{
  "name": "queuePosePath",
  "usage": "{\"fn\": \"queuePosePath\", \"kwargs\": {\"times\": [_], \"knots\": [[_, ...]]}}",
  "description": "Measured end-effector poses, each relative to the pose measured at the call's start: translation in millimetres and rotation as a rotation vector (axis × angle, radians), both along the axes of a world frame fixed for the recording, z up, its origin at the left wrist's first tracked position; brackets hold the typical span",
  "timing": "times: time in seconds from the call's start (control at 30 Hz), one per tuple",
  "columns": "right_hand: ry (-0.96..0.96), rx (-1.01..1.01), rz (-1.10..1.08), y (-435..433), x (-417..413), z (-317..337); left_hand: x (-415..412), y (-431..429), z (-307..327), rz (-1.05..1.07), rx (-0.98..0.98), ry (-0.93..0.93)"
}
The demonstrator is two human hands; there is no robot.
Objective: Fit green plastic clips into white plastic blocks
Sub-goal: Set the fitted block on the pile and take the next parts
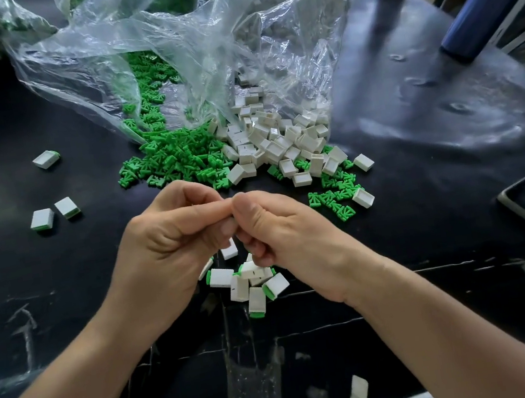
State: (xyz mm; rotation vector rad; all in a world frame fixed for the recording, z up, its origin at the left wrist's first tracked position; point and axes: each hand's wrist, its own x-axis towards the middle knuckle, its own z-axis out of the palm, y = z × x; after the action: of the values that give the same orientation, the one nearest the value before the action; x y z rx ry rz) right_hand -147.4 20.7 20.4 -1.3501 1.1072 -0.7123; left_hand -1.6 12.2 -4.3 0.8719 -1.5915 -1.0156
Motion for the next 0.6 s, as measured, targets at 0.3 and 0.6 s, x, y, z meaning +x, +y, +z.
{"fn": "queuePosePath", "kwargs": {"times": [0.3,0.6], "knots": [[-0.050,0.056,0.008,-4.0,-3.7,-0.5,0.7,0.5,1.8,-0.041,0.079,0.021],[0.072,-0.050,-0.052,-0.2,5.3,-7.3,-3.8,5.7,4.0,0.008,0.214,0.113]]}}
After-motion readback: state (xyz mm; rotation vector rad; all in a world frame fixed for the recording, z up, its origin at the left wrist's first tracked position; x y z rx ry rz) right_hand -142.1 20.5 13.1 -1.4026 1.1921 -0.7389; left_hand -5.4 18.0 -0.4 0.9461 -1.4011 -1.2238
